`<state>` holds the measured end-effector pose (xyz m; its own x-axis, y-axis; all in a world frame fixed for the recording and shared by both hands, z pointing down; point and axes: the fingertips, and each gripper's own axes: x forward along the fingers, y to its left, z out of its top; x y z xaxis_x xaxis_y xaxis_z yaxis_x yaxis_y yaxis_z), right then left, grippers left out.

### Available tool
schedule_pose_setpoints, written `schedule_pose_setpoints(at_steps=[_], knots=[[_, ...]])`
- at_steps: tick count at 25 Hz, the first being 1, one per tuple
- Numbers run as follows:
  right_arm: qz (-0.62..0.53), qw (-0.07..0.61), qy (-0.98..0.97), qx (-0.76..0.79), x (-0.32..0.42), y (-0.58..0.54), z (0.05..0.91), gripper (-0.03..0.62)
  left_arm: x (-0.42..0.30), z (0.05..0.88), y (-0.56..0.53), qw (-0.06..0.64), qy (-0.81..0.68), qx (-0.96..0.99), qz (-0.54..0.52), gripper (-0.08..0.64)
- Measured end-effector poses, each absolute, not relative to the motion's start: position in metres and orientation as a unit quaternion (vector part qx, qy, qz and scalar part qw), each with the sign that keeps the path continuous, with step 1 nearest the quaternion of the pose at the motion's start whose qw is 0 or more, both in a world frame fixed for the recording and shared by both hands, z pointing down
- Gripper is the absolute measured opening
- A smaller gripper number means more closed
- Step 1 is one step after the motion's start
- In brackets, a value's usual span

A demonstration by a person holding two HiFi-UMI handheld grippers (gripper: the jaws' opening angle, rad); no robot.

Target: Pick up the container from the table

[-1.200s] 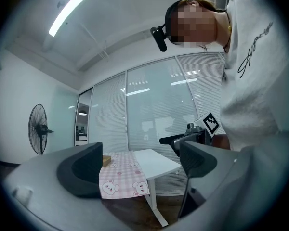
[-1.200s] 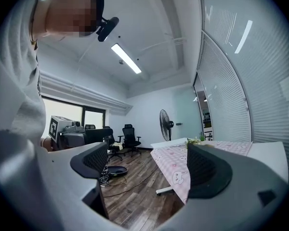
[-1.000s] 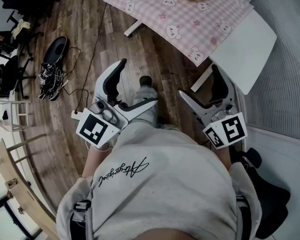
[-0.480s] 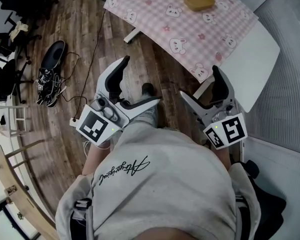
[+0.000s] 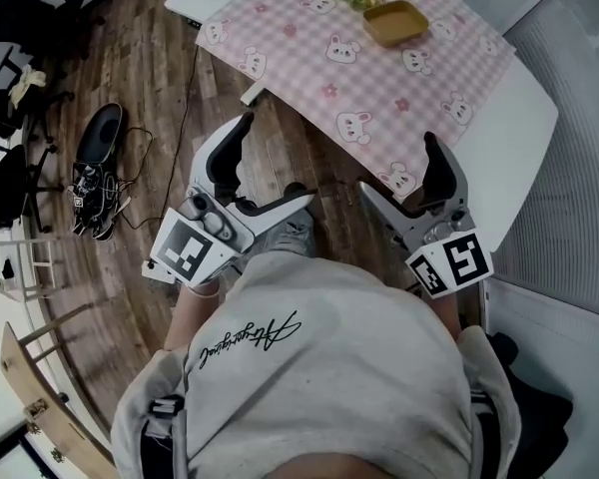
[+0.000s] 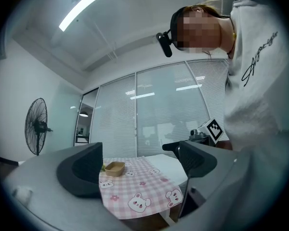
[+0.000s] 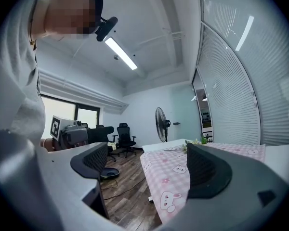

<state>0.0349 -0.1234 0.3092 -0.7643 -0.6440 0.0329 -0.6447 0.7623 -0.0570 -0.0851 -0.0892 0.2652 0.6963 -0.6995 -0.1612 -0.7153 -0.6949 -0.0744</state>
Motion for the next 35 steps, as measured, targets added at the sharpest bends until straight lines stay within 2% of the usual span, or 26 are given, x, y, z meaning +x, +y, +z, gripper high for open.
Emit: schedule_pose_setpoints(at_steps=[17,35], knots=[[0.037,0.009,-0.922,0.386,0.012,-0.234,0.297,0.502,-0.107,0.269,-0.21,0.049,0.337,-0.94,0.037,0.479],[0.038,0.004,-0.888,0.458,0.007,-0.297,0.287,0.502,-0.115,0.262,-0.294,0.051,0.267,-0.962,0.037,0.479]])
